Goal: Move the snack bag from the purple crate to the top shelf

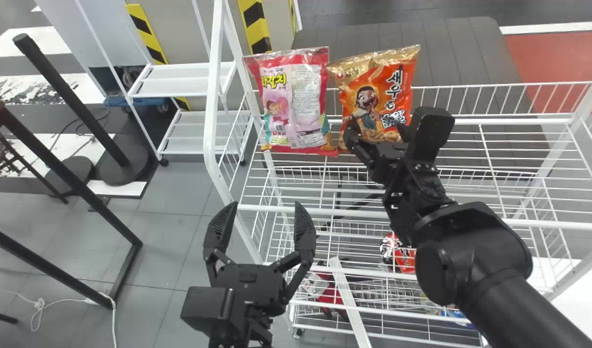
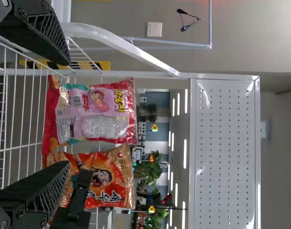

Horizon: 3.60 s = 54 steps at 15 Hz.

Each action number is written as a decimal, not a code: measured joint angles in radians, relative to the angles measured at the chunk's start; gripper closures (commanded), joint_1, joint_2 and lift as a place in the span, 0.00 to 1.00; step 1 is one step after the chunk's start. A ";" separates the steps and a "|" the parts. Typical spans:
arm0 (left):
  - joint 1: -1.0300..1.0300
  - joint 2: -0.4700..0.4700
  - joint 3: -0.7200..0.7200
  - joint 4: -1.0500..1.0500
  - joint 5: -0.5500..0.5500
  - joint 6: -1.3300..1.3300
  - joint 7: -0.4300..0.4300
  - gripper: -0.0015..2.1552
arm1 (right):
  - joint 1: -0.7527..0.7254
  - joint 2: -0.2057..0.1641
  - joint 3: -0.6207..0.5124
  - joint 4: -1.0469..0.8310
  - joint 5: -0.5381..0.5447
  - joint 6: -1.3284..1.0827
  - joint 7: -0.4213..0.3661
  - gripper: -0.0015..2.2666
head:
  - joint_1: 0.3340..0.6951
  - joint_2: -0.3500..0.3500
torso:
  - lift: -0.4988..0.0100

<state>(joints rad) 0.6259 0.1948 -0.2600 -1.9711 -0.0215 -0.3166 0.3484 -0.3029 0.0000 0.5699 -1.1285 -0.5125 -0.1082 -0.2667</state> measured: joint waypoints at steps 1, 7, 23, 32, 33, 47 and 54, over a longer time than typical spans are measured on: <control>0.000 0.000 0.000 0.000 0.000 0.000 0.000 0.03 | 0.006 0.000 0.001 -0.005 0.005 -0.001 0.000 0.04 | 1.00 0.77 | 0.98; 0.004 0.002 0.001 -0.006 0.000 0.003 0.000 0.03 | 0.084 0.000 -0.011 -0.195 0.053 0.100 -0.001 0.04 | 1.00 0.81 | 0.98; 0.065 0.008 0.030 -0.134 -0.030 0.063 0.001 0.03 | 0.673 -0.305 -0.249 -1.017 0.284 0.274 0.088 0.03 | 1.00 0.66 | 0.98; 0.119 -0.006 0.024 -0.198 -0.044 0.138 0.001 0.04 | 1.132 -0.342 -0.429 -1.101 0.394 -0.135 0.139 0.04 | 1.00 0.51 | 0.98; 0.127 -0.006 0.024 -0.210 -0.044 0.151 0.001 0.04 | 1.162 -0.346 -0.443 -1.093 0.394 -0.188 0.142 0.04 | 1.00 0.49 | 0.98; 0.238 -0.003 -0.019 -0.262 -0.117 0.138 0.015 0.03 | 1.290 -0.332 -0.536 -1.079 0.333 -0.204 0.187 0.04 | 1.00 0.33 | 0.98; 0.245 -0.008 -0.016 -0.254 -0.133 0.138 0.020 0.03 | 1.298 -0.330 -0.567 -1.084 0.290 -0.220 0.234 0.04 | 1.00 0.31 | 0.98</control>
<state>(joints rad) 0.8713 0.1868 -0.2761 -2.2249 -0.1545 -0.1788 0.3682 0.9954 -0.3304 0.0032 -2.2127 -0.2223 -0.3284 -0.0323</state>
